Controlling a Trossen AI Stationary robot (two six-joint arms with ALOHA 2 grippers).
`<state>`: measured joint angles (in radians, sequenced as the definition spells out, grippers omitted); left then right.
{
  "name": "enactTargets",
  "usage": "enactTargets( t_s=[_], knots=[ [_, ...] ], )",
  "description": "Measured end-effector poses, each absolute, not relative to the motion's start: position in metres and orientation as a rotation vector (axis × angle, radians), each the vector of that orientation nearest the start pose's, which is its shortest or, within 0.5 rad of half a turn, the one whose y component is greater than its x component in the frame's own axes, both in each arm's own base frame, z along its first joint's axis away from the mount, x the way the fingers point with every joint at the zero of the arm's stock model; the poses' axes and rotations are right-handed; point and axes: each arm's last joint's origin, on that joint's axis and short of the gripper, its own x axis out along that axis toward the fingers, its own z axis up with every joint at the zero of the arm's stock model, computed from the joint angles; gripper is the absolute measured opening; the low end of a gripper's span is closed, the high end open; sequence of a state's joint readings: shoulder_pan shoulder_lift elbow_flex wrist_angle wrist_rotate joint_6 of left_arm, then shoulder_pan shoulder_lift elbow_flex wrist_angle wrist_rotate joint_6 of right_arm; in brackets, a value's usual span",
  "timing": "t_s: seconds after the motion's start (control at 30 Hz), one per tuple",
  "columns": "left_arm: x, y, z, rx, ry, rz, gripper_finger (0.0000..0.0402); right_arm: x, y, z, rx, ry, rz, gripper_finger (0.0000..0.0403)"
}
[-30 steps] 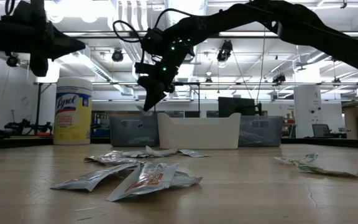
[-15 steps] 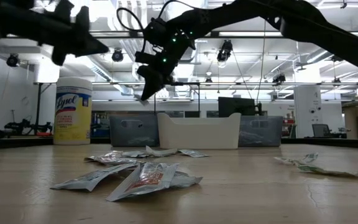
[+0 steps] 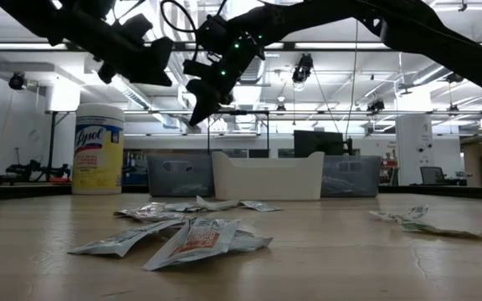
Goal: Pick & Place First Aid Supplies
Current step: Put the top green bandage pack into the left black bin
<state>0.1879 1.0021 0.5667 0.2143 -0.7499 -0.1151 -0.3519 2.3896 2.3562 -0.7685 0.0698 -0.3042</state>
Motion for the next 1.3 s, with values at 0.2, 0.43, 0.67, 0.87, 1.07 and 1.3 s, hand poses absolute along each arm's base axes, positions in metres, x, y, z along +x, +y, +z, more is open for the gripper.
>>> enactTargets(
  t_s=[0.2,0.43,0.67,0.87,1.07,1.3],
  knots=[
    [0.202,0.063,0.257,-0.059,0.174,0.96,0.0,0.493,-0.183,0.268,-0.195,0.852,-0.263,0.0008],
    [0.202,0.063,0.257,-0.053,0.177,0.962,0.0,0.492,-0.185,0.27,-0.214,0.852,-0.259,0.0008],
    [0.203,0.063,0.257,-0.059,0.18,0.921,0.0,0.491,-0.187,0.27,-0.213,0.853,-0.262,0.0008],
    [0.204,0.072,0.254,-0.124,0.213,0.652,0.0,0.49,-0.189,0.27,-0.227,0.855,-0.256,0.0008],
    [0.192,0.103,0.251,-0.217,0.232,0.531,0.0,0.49,-0.19,0.27,-0.226,0.856,-0.258,0.0008],
    [0.176,0.128,0.251,-0.255,0.217,0.474,0.0,0.49,-0.191,0.27,-0.226,0.856,-0.259,0.0008]
  ],
)
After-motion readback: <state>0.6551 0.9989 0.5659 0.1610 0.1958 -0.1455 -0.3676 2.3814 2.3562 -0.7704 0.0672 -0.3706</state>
